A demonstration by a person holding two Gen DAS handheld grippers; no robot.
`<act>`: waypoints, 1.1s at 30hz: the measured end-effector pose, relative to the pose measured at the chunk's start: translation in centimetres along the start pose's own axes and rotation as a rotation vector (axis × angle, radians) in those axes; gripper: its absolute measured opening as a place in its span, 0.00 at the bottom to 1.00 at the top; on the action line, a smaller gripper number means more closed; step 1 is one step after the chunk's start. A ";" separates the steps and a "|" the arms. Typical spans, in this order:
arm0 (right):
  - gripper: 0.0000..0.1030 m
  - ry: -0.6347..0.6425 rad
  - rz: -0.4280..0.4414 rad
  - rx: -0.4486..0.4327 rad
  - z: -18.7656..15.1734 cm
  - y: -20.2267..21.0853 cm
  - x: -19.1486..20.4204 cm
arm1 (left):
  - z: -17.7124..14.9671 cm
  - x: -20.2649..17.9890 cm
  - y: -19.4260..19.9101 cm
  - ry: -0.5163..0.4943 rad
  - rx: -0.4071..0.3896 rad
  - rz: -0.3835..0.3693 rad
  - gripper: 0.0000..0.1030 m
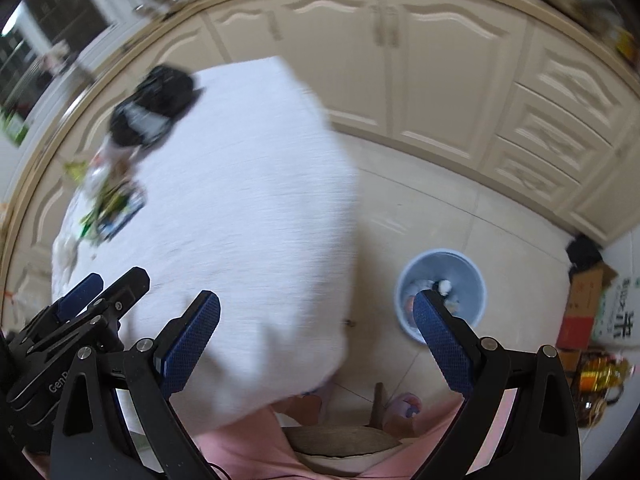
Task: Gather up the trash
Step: 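Move both open tools back over the table toward the remaining trash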
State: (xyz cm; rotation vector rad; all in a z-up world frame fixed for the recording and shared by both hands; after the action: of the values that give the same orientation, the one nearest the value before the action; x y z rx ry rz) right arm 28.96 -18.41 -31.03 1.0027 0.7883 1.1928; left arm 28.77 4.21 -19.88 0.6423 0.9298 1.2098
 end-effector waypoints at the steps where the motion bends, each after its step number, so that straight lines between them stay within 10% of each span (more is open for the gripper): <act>1: 0.96 0.025 0.005 -0.002 0.0 0.0 1.1 | -0.1 0.9 0.6 0.019 -0.009 0.006 0.68; 21: 0.96 0.383 0.127 0.001 1.4 -0.2 20.6 | 0.4 20.0 11.5 0.346 -0.178 0.192 0.79; 33: 0.96 0.348 0.100 0.053 5.4 -4.3 22.1 | 5.2 23.5 3.1 0.358 -0.086 0.086 0.93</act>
State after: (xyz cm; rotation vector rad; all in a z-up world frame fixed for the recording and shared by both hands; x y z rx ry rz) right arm 40.13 1.84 -32.59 0.8968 1.0560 1.4627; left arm 33.61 28.02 -20.61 0.4061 1.1481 1.4632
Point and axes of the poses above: each gripper's, at about its wrist camera, not at the fingertips, and y roughly against the way its jaws point, x to its left, z to its top, the point moved 7 cm from there along -y, roughly the way its jaws point, and after that the axes turned 11 degrees about -z, right-handed, at the moved point
